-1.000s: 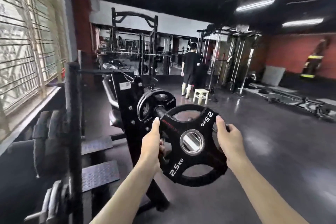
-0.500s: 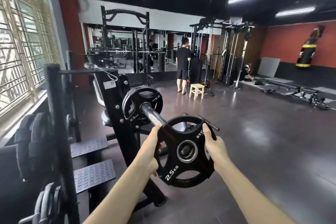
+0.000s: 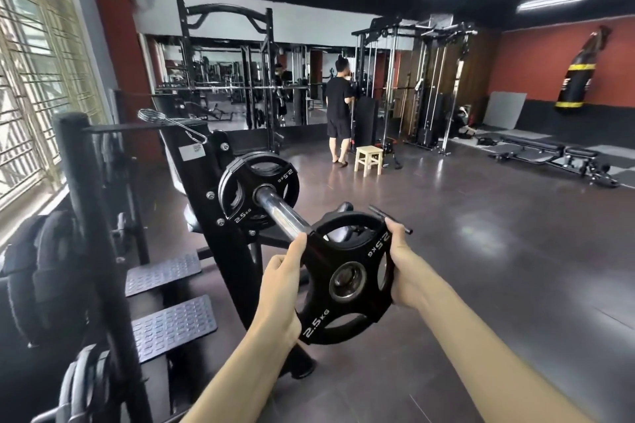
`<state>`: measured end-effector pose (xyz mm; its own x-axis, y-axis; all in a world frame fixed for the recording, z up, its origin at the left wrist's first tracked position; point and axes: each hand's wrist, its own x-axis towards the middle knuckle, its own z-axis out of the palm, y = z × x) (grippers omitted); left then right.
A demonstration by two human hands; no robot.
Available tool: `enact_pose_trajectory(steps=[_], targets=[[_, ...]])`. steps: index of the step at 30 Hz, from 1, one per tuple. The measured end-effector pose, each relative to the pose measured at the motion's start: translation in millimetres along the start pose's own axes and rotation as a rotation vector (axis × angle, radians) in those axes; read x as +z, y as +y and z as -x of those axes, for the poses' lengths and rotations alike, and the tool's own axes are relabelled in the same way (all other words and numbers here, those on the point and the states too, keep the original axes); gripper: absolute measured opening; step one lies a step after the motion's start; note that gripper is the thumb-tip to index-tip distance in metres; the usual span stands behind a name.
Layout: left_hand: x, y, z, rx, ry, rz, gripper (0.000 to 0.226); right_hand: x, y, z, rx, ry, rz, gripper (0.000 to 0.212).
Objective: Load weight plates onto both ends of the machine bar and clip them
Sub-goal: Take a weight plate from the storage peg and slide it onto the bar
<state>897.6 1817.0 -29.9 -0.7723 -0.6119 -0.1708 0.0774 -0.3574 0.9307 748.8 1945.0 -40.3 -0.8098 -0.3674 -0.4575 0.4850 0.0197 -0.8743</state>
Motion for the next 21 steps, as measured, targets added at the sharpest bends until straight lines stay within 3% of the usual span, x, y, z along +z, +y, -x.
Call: enact_pose_trajectory(steps=[4, 8, 12, 16, 21], targets=[[-1.4, -6.1, 0.6, 0.048, 0.015, -0.014, 0.066, -0.7, 0.9, 9.7, -0.011, -0.093, -0.018, 0.062], [-3.0, -0.4, -3.9, 0.026, -0.015, -0.057, 0.067, 8.4, 0.1, 13.5, 0.014, -0.089, -0.099, 0.067], [-5.8, 2.2, -11.8, 0.013, -0.013, -0.059, 0.052, 19.1, -2.7, 10.3, -0.026, -0.041, -0.138, 0.063], [-9.9, 7.5, -27.4, 0.02, -0.005, -0.081, 0.083, 28.8, -6.4, 6.2, 0.009, -0.007, -0.141, 0.066], [-11.0, 6.7, -43.2, 0.025, 0.024, -0.096, 0.074, 39.7, -26.1, -22.5, -0.009, 0.147, -0.054, 0.055]])
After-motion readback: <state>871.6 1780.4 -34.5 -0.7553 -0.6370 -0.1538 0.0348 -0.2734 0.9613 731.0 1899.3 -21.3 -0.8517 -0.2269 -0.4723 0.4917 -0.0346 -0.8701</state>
